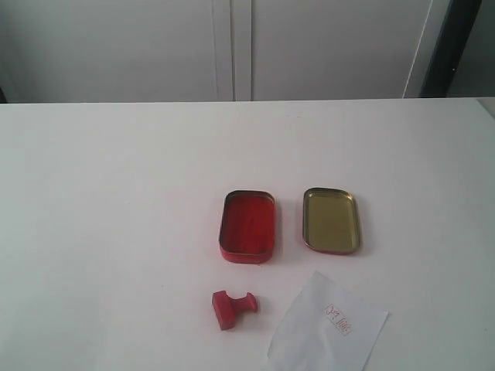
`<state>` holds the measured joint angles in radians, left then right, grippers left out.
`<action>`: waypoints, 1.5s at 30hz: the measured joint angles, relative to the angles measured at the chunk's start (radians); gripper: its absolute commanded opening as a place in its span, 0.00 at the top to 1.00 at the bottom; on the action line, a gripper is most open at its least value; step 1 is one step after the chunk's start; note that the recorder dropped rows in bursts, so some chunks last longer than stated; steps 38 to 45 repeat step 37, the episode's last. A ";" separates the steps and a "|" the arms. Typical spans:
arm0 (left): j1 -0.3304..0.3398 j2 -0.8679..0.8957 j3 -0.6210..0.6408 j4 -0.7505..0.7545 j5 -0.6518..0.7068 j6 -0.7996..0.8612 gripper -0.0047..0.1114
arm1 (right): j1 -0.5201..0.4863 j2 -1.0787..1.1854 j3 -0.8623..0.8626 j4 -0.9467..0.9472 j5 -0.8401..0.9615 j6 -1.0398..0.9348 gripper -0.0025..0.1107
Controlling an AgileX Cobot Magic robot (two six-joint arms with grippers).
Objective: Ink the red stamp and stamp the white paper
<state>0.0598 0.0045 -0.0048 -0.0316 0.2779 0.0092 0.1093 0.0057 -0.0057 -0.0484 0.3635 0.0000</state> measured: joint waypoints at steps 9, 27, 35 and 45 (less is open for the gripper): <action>0.000 0.000 0.000 0.000 0.000 0.000 0.96 | 0.000 0.000 0.000 0.000 0.000 0.000 0.98; 0.000 0.000 0.000 0.000 0.000 0.000 0.96 | 0.000 0.000 0.000 0.000 0.000 0.009 0.98; 0.000 0.000 0.000 0.000 0.000 0.000 0.96 | 0.000 0.000 0.000 0.000 0.000 0.016 0.98; 0.000 0.000 0.000 0.000 0.000 0.000 0.96 | 0.000 0.000 0.000 0.000 0.000 0.016 0.98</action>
